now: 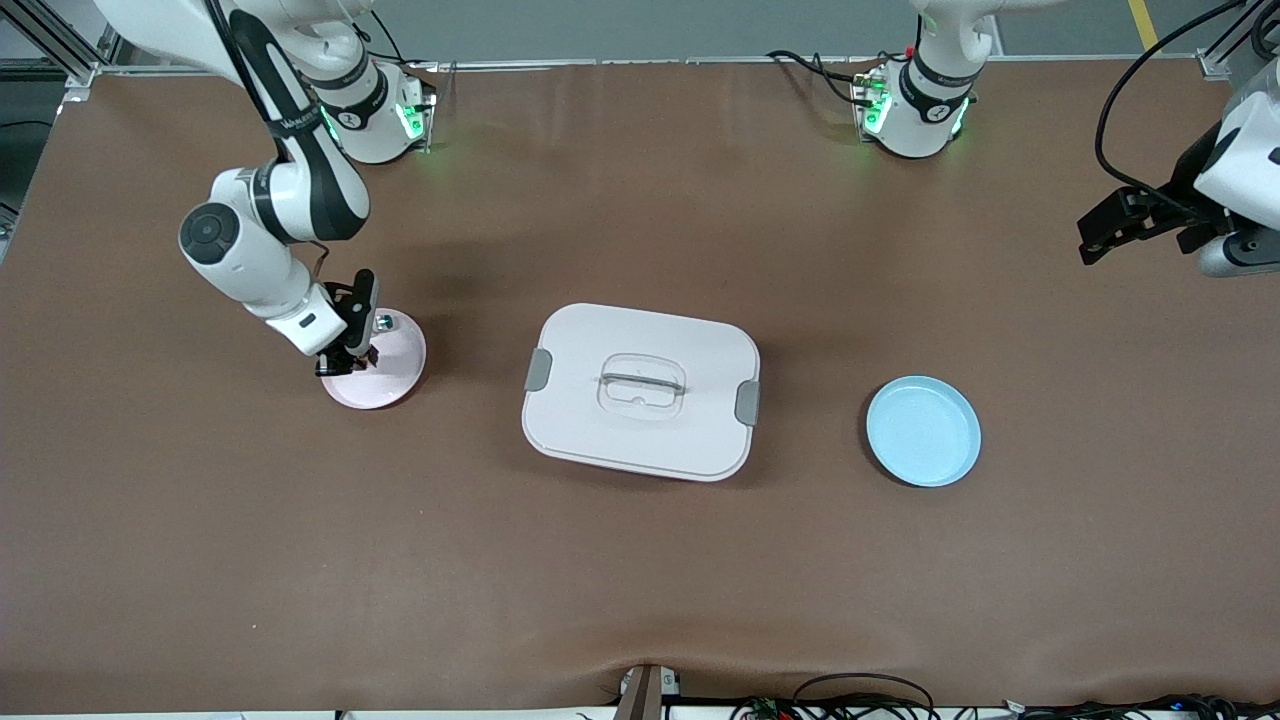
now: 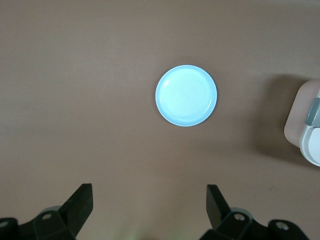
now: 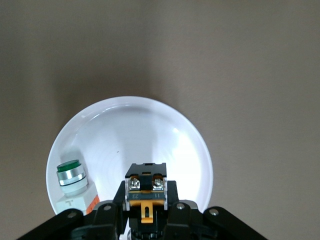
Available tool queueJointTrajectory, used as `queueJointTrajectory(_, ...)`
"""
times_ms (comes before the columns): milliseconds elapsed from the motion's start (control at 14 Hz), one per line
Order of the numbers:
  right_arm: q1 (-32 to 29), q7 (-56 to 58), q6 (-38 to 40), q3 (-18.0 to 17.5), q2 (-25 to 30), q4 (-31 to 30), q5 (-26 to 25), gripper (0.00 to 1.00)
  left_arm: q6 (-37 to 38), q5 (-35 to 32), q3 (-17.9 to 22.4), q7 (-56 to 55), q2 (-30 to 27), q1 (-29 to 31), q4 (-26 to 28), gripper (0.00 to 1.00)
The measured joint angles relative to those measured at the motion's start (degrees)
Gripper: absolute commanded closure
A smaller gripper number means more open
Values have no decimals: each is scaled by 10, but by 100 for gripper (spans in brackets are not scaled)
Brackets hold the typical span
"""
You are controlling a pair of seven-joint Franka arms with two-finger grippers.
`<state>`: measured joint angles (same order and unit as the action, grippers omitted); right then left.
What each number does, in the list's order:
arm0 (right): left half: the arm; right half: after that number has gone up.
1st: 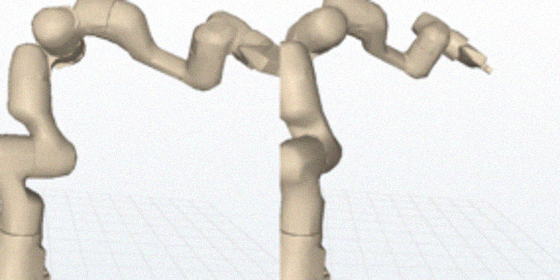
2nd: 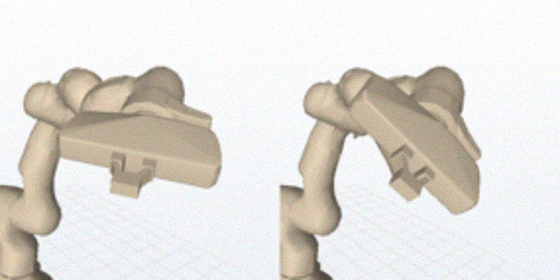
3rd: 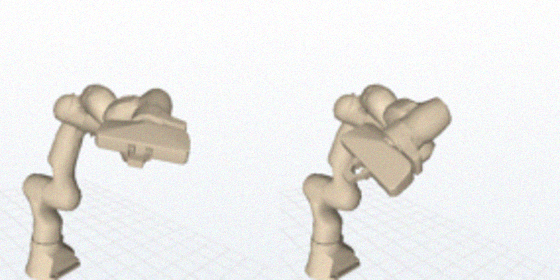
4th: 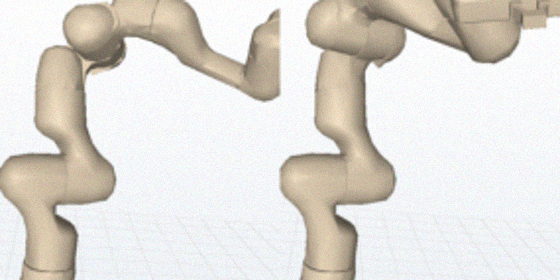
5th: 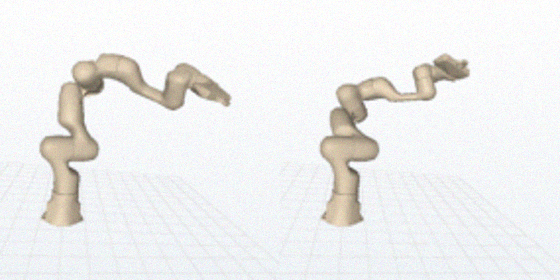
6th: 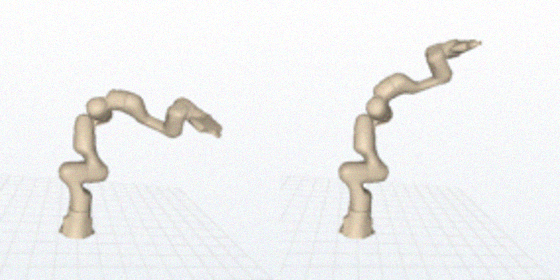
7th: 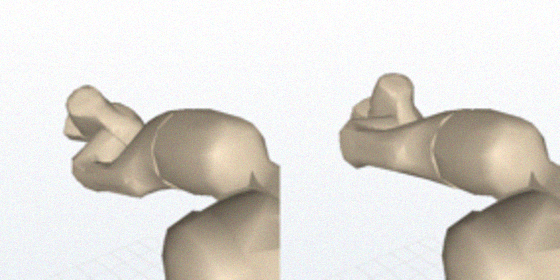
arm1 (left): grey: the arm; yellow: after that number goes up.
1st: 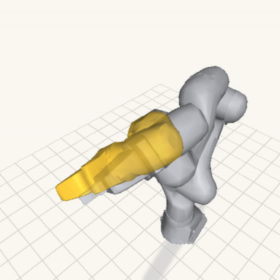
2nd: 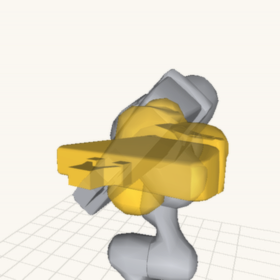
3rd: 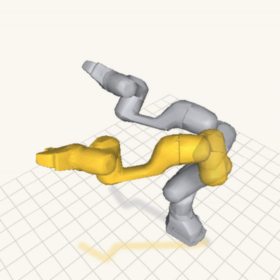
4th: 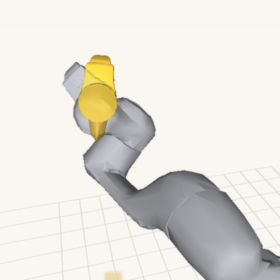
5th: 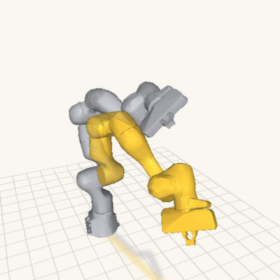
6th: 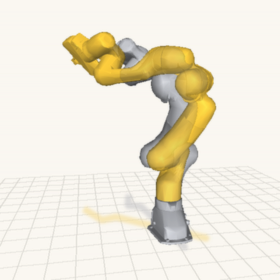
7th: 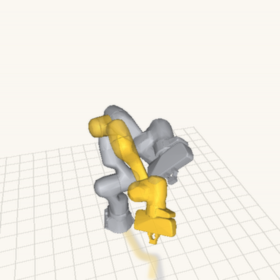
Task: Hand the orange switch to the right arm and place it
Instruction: 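Lower the switch onto the white plate and open the right gripper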
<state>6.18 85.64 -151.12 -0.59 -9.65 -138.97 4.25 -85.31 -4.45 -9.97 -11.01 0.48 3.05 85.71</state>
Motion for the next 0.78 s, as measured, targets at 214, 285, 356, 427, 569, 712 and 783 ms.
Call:
queueJointTrajectory(214, -11, 1, -17, 0, -26, 0, 0, 100, 0, 0, 0, 0, 0, 0, 2, 0)
queueJointTrajectory(285, -13, 1, -25, 0, -34, 0, 0, 100, 0, 0, 0, 0, -1, 0, 4, 0)
queueJointTrajectory(356, -13, 1, -32, 0, -41, 0, 0, 100, 0, 0, 0, 0, -3, 0, 7, 0)
queueJointTrajectory(427, -13, 1, -36, 0, -48, 0, 0, 100, 0, 0, 0, 0, -6, 0, 11, 0)
queueJointTrajectory(569, -13, 2, -42, 0, -59, 0, 0, 100, 0, 0, 0, 0, -11, 0, 17, 0)
queueJointTrajectory(712, -13, 3, -44, -1, -66, 0, 0, 100, 0, 0, 0, 0, -13, 0, 19, 0)
queueJointTrajectory(783, -13, 3, -45, -2, -69, 0, 0, 100, 0, 0, 0, 0, -13, 0, 20, 0)
